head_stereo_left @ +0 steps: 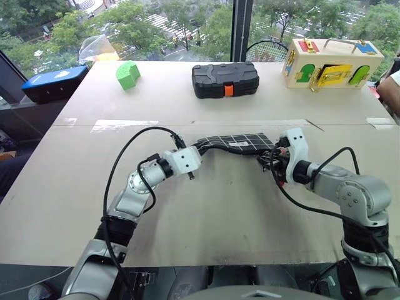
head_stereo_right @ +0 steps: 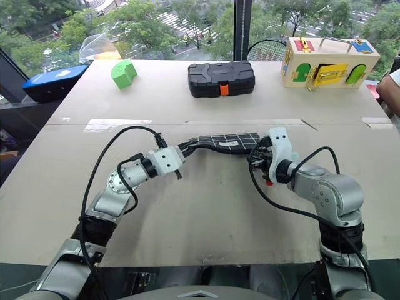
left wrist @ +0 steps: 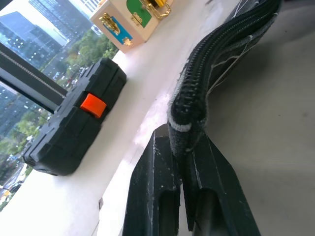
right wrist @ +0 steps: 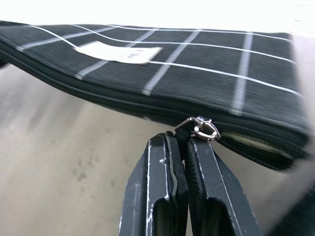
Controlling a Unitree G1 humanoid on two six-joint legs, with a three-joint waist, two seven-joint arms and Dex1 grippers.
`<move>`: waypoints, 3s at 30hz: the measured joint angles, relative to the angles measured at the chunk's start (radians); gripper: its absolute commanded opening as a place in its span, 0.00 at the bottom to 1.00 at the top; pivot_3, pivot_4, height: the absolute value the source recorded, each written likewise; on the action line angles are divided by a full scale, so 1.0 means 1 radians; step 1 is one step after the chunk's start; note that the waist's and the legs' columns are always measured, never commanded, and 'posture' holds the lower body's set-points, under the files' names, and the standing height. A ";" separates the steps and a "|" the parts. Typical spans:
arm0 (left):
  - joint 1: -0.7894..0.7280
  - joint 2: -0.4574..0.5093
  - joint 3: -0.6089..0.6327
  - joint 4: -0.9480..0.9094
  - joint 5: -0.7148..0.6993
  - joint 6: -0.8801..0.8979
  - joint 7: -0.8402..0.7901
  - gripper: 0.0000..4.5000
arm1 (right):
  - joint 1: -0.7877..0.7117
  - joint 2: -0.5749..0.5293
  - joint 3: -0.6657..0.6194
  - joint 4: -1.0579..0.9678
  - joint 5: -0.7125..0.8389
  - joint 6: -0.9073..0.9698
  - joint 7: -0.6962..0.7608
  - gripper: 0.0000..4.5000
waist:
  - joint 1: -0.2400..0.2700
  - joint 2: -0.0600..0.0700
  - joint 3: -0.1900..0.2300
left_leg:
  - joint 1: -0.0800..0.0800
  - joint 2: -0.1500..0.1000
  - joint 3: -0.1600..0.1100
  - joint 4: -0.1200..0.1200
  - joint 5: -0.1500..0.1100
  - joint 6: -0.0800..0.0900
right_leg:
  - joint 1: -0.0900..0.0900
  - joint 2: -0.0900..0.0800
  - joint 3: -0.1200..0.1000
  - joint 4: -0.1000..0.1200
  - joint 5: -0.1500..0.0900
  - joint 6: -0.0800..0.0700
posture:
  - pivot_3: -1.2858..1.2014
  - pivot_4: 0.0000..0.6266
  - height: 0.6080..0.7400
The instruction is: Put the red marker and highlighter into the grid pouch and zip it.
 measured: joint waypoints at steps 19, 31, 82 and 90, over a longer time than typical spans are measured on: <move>0.022 -0.009 -0.005 -0.020 0.021 0.022 0.047 0.00 | -0.023 0.072 -0.022 -0.027 0.041 0.067 -0.001 0.02 | 0.000 0.000 0.000 | 0.000 0.000 0.000 0.000 0.000 0.000 | 0.000 0.000 0.000 0.000 0.000 0.000 | 0.52 0.24 1.00; 0.022 -0.018 -0.038 -0.023 0.049 0.018 0.036 0.00 | -0.100 0.159 0.029 -0.012 0.047 0.098 -0.004 0.02 | -0.002 0.001 0.000 | 0.000 0.000 0.000 -0.001 0.000 0.000 | -0.001 0.000 0.000 0.000 0.000 0.000 | 0.52 0.24 1.00; 0.055 0.024 -0.045 -0.100 0.032 0.050 -0.077 0.00 | -0.260 0.074 0.295 0.152 0.020 0.031 0.221 0.02 | -0.004 0.001 0.000 | 0.000 0.000 0.000 -0.003 0.000 0.000 | -0.003 0.000 0.000 0.000 0.000 0.000 | 0.52 0.24 1.00; 0.045 0.010 -0.045 -0.098 0.042 0.052 -0.070 0.00 | -0.195 -0.008 0.282 0.060 0.007 -0.026 0.235 0.15 | 0.003 0.000 0.000 | -0.001 0.000 0.000 -0.003 0.000 0.000 | -0.003 -0.001 -0.001 -0.001 0.000 0.000 | 0.52 0.24 1.00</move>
